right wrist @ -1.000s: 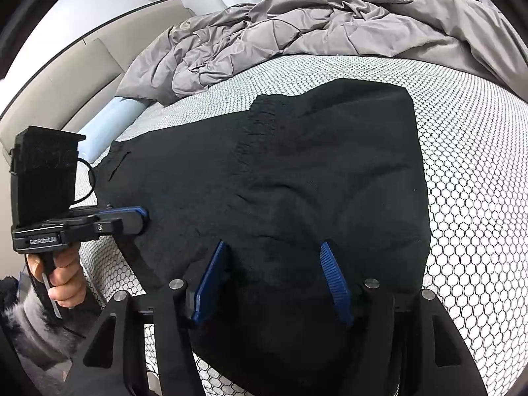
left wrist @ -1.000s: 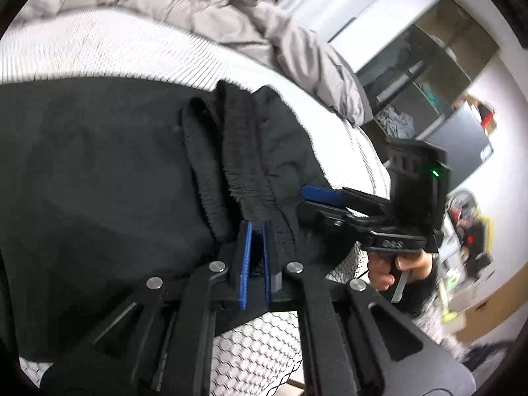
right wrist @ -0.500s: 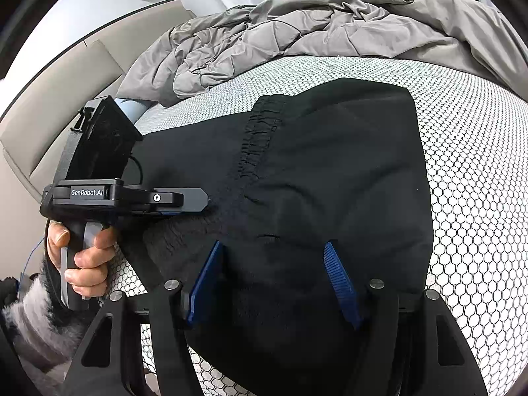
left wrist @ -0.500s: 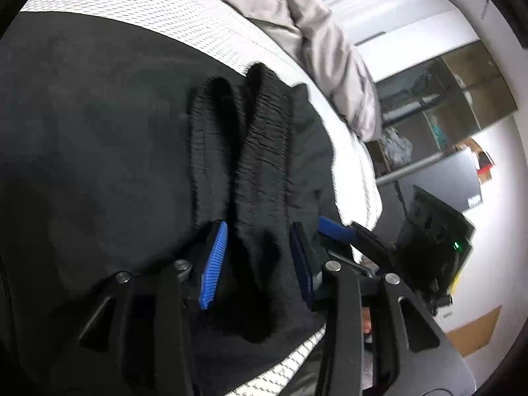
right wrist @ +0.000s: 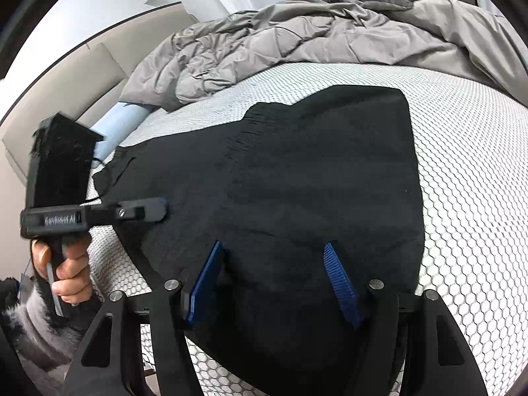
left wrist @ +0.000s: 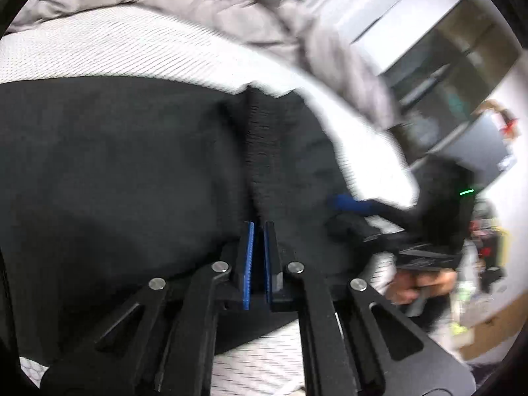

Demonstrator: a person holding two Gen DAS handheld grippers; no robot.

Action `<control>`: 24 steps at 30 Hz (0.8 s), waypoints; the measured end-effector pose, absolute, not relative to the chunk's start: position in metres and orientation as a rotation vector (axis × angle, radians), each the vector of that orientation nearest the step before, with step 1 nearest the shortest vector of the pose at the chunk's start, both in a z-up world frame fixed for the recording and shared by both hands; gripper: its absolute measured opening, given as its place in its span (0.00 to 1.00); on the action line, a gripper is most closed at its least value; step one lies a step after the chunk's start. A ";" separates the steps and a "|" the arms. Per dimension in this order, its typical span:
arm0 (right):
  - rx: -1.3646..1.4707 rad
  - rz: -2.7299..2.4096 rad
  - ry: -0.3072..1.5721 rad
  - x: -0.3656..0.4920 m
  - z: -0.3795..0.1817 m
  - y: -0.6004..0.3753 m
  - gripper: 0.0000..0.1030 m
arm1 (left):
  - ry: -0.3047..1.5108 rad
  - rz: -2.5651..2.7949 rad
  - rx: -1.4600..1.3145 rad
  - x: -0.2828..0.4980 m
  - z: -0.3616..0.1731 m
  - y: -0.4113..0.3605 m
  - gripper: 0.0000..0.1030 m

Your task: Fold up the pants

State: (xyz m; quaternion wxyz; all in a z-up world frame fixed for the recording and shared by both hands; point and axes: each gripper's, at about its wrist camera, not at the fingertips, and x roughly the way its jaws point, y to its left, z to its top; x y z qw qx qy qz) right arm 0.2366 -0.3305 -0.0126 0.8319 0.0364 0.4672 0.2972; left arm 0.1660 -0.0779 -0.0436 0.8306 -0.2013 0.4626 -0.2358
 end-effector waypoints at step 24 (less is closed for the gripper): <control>0.050 0.622 0.990 0.233 -0.015 -0.330 0.65 | 0.939 -0.587 -0.630 0.219 -0.043 -0.109 0.08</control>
